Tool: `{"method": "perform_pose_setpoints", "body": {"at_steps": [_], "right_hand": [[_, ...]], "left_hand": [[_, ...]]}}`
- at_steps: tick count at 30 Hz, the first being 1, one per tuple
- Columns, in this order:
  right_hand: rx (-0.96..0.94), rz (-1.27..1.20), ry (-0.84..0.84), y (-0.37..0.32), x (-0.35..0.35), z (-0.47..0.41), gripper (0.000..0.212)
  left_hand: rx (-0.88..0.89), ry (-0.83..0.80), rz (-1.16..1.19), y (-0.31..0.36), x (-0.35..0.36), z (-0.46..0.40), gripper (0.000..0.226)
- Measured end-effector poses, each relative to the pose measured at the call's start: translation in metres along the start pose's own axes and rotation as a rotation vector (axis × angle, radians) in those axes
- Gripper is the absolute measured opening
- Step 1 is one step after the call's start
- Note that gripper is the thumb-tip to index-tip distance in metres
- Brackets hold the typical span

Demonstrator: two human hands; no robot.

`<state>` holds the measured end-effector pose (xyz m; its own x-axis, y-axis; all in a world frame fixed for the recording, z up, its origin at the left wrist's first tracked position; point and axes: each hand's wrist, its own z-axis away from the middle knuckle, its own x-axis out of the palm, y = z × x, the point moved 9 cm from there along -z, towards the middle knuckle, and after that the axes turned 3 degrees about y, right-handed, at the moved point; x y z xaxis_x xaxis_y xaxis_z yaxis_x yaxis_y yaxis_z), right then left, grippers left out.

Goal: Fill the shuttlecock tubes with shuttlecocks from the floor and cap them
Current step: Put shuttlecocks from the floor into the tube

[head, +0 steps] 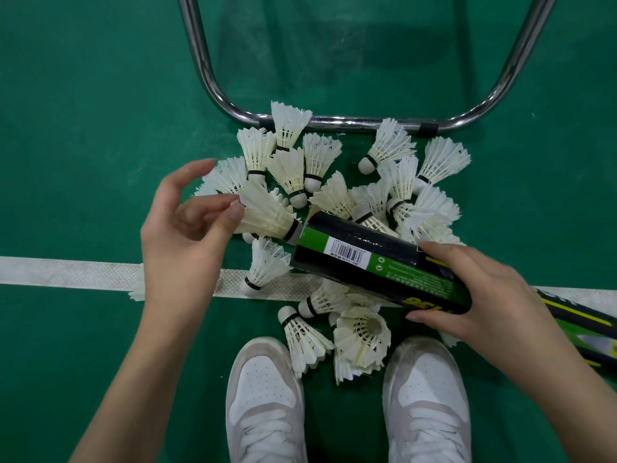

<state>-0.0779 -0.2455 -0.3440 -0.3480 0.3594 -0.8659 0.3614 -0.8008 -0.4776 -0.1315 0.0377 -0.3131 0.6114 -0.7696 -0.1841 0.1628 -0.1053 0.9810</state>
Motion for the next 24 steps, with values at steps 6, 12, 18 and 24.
{"method": "perform_pose_setpoints", "body": {"at_steps": [6,12,18,24], "right_hand": [[0.003,0.009,0.002,0.000,0.001,-0.002,0.074],[0.004,0.004,-0.004,-0.001,0.002,-0.002,0.073],[0.005,0.002,-0.001,-0.001,0.001,-0.001,0.074],[-0.015,-0.004,0.007,-0.004,0.000,-0.001,0.072]], "left_hand": [[-0.116,-0.085,0.082,-0.009,0.017,0.009,0.044],[-0.177,-0.202,0.107,-0.015,0.035,0.018,0.045],[-0.223,-0.333,0.099,-0.020,0.050,0.027,0.042],[-0.211,-0.424,-0.011,-0.025,0.057,0.031,0.057]]}}
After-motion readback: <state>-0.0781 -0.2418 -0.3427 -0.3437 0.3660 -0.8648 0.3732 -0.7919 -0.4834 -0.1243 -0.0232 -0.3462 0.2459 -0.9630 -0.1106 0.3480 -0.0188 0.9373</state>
